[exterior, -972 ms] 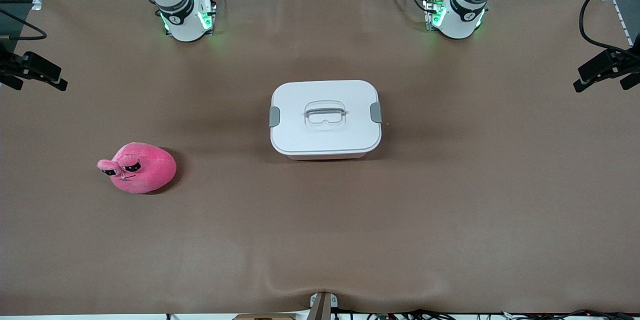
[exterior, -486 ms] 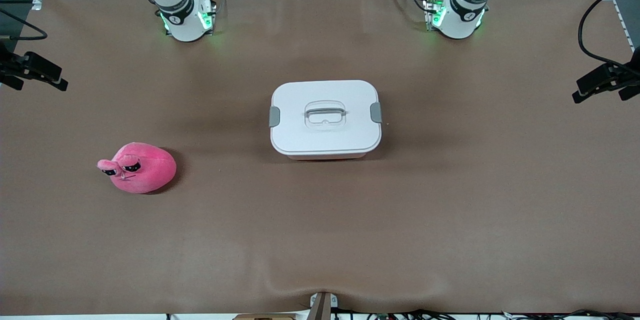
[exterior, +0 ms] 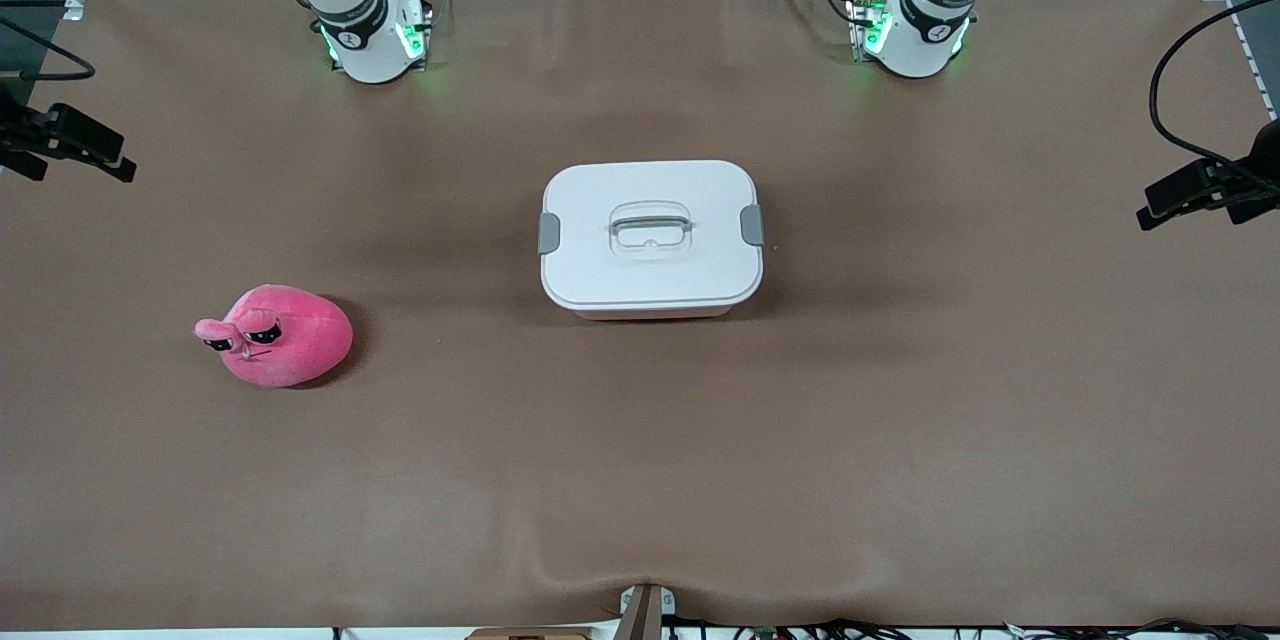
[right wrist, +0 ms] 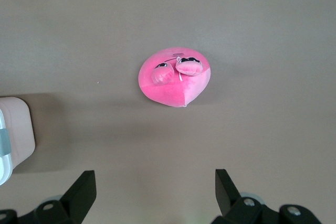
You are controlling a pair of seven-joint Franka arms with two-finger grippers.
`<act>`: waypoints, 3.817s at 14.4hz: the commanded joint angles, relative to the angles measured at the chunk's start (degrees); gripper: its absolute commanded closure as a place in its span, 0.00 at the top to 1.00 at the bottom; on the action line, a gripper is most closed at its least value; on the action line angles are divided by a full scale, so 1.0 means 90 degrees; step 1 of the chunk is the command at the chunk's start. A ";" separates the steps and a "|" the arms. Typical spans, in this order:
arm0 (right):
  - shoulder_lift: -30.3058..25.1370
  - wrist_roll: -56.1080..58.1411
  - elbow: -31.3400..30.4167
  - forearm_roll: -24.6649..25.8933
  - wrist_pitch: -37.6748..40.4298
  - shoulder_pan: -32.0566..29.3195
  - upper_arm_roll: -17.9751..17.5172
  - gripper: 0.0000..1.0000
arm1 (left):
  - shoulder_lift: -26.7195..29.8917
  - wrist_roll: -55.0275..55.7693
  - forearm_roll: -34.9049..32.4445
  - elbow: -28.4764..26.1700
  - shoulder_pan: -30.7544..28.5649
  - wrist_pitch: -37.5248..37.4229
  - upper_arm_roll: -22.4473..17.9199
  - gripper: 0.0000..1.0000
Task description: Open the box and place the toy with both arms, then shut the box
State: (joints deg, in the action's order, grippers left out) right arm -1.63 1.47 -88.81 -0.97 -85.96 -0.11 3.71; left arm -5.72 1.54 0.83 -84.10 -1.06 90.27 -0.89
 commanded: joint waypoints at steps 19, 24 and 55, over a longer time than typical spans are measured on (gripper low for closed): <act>0.0659 -0.0017 0.0122 0.0020 -0.0185 0.0012 -0.0012 1.00 | -0.0497 0.4085 -0.0043 0.0233 0.1006 0.0087 0.0186 1.00; 0.1488 -0.0007 0.0161 0.0020 -0.0126 0.0148 -0.0021 1.00 | -0.0585 0.5003 -0.0024 0.0233 0.1299 0.0136 0.0216 1.00; 0.1772 0.2034 -0.2544 0.0176 -0.4189 0.0276 -0.0002 1.00 | -0.1531 1.1526 0.0543 0.0214 0.3486 0.1561 0.0235 1.00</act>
State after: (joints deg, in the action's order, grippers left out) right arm 16.05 19.45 -109.94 -0.85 -123.10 2.10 3.58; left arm -17.84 102.05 4.97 -83.66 28.58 102.97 1.62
